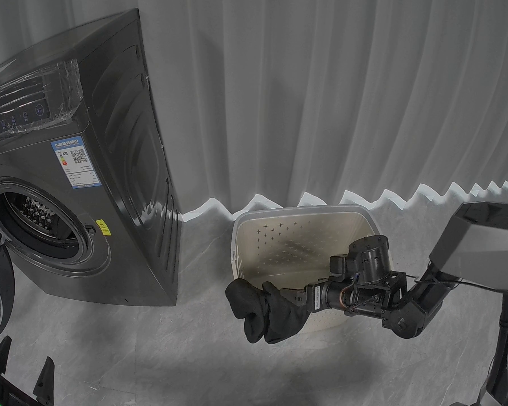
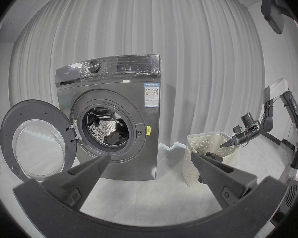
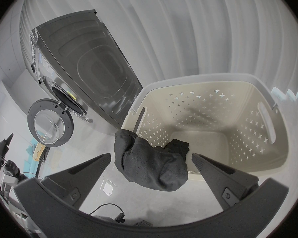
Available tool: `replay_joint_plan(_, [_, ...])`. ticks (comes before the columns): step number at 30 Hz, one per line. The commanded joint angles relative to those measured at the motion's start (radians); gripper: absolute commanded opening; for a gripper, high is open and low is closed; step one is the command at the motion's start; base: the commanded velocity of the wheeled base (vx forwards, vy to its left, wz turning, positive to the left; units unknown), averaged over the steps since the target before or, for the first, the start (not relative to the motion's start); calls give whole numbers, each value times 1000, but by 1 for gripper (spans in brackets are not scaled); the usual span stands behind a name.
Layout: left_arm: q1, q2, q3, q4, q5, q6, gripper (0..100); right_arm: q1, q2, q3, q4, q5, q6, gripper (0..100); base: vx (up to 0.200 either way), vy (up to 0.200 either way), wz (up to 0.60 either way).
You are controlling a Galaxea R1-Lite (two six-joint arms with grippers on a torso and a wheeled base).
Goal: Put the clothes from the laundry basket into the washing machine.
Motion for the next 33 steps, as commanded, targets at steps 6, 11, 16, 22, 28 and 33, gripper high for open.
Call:
replay_joint_plan(6, [0,-16,18,0,1,-1,100,11,144,-87,-43,24,6,100,0,0,0])
replay_joint_plan(11, [0,-16,18,0,1,-1,100,20,173,-99,-44,27,15,100,0,0,0])
replay_joint_plan(16, [0,-16,18,0,1,-1,100,26,183,-117,-66,41,26,100,0,0,0])
replay_joint_plan(22, [0,-16,18,0,1,-3,100,42,207,-139,-72,48,49,100,0,0,0])
replay_joint_plan(28, [0,-16,18,0,3,-3,100,42,244,-153,-109,48,49,100,0,0,0])
replay_joint_plan(33, [0,-16,18,0,3,-1,100,42,241,-156,-106,48,47,0,0,0,0])
